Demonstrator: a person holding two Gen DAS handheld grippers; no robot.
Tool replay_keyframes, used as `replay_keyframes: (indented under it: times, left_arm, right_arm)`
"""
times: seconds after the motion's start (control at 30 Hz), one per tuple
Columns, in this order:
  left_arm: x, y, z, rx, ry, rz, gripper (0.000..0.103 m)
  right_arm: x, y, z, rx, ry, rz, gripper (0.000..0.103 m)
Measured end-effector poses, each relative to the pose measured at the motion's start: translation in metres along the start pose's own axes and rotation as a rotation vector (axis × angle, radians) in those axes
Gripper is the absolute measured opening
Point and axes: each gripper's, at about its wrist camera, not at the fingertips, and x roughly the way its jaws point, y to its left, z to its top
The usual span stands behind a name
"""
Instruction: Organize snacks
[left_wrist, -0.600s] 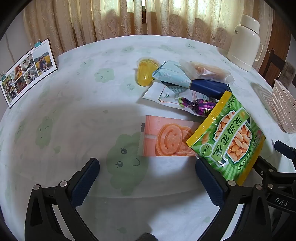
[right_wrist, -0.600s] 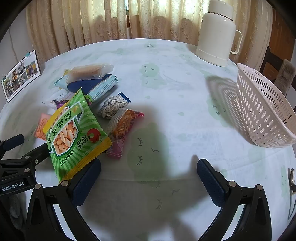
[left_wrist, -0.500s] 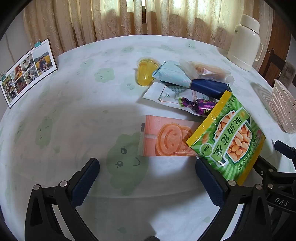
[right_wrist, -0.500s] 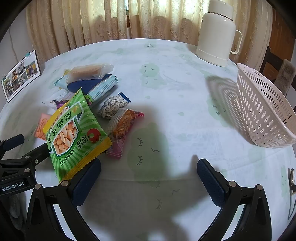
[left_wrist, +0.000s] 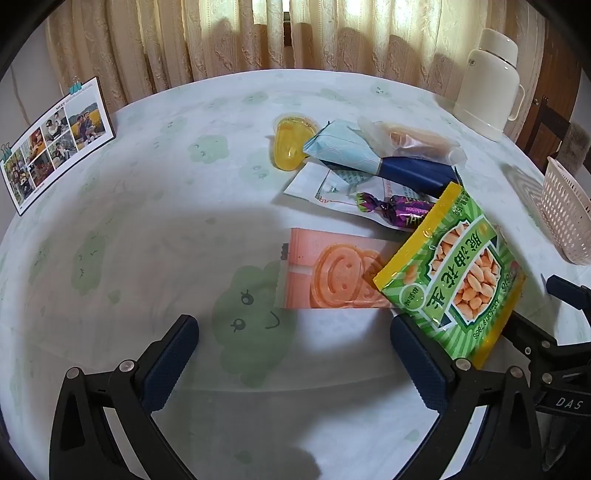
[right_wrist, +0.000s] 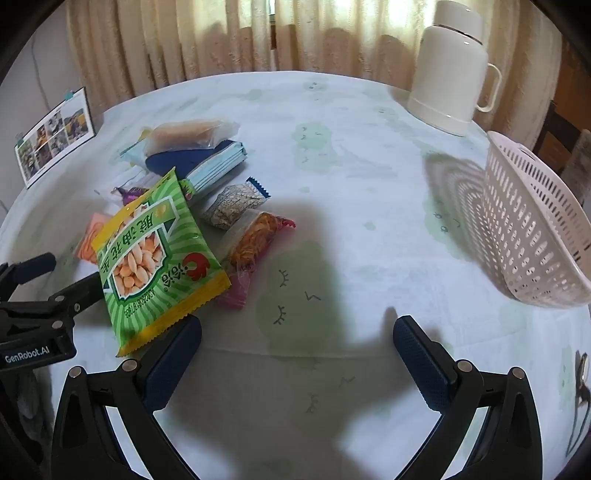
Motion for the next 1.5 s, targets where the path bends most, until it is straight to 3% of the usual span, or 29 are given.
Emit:
replay_keyframes:
  times: [1.5]
  left_arm:
    - [-0.0001,-0.0003,0.0002,-0.002,-0.001,-0.002,0.103]
  right_arm:
    - [-0.0030,-0.0038,0.0012,0.010,-0.012,0.037,0.103]
